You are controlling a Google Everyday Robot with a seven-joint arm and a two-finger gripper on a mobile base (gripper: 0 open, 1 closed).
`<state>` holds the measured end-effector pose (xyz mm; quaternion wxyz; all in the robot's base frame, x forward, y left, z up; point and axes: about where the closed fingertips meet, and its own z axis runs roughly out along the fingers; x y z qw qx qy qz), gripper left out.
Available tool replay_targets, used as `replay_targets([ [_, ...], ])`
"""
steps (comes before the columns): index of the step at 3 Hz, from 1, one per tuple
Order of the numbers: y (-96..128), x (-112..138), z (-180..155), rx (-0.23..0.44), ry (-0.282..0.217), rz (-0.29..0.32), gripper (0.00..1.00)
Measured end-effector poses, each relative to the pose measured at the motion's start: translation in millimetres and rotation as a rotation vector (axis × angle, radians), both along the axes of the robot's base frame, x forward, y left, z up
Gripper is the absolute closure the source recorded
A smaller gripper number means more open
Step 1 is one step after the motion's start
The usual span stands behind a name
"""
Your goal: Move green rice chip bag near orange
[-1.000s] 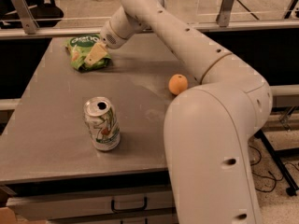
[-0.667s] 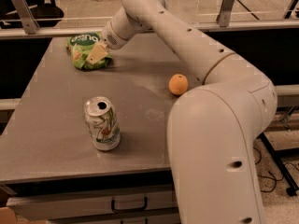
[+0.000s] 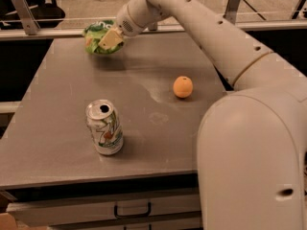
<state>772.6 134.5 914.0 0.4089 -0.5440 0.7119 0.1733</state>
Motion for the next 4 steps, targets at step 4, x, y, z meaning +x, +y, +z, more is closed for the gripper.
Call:
replay_targets([
  [4, -113.2, 14.6, 72.0, -0.091, -0.217, 0.007, 1.0],
])
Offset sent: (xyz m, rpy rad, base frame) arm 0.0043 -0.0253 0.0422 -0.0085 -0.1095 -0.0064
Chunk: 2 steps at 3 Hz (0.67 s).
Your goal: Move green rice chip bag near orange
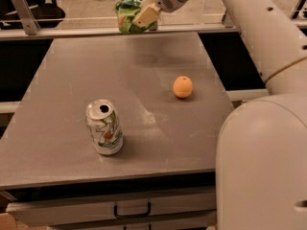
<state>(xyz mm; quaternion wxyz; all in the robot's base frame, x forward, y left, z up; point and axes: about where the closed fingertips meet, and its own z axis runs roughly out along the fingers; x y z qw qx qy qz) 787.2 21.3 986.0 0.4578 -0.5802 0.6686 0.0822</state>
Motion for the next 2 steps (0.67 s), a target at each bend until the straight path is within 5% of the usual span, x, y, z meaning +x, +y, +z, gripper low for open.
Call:
replay_targets([
  [2, -94.1, -13.4, 8.9, -0.1, -0.029, -0.009, 1.0],
])
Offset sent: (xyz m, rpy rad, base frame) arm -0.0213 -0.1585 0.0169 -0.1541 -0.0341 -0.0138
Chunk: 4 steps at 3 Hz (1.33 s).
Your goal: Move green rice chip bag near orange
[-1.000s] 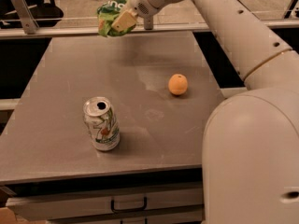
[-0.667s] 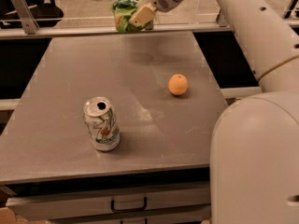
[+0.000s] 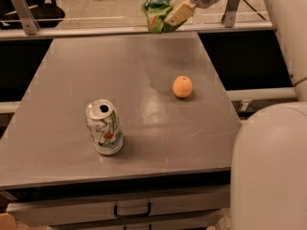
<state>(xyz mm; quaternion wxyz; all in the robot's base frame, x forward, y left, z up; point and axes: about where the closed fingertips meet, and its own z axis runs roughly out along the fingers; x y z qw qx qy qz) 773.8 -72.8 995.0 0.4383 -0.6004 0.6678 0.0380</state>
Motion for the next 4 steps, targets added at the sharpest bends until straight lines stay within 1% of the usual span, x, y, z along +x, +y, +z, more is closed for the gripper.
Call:
replay_targets([
  [1, -42.9, -12.4, -23.1, -0.039, 0.059, 0.009, 1.0],
  [2, -77.5, -27.9, -44.2, -0.072, 0.126, 0.024, 1.0],
  [3, -104.3, -46.4, -64.9, -0.107, 0.202, 0.052, 1.0],
  [4, -120.7, -64.0, -81.8, -0.144, 0.272, 0.083, 1.0],
])
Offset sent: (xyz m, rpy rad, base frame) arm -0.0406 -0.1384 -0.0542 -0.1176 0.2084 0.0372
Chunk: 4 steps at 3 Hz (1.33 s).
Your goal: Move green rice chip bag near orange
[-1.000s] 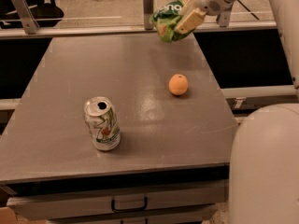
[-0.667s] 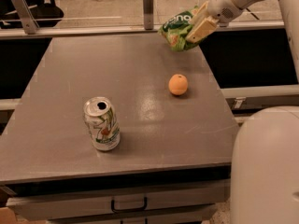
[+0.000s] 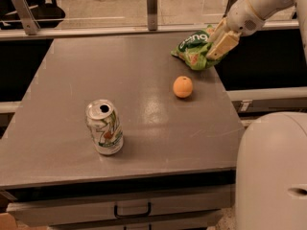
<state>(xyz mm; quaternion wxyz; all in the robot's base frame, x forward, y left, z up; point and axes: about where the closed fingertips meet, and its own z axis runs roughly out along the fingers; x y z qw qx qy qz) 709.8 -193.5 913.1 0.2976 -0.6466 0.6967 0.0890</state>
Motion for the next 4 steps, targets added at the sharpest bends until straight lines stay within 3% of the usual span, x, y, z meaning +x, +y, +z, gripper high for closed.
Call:
replay_targets([
  [2, -16.4, -22.3, -19.8, -0.033, 0.09, 0.024, 0.97],
  [4, -12.4, -32.8, -30.6, -0.027, 0.136, 0.024, 0.51],
])
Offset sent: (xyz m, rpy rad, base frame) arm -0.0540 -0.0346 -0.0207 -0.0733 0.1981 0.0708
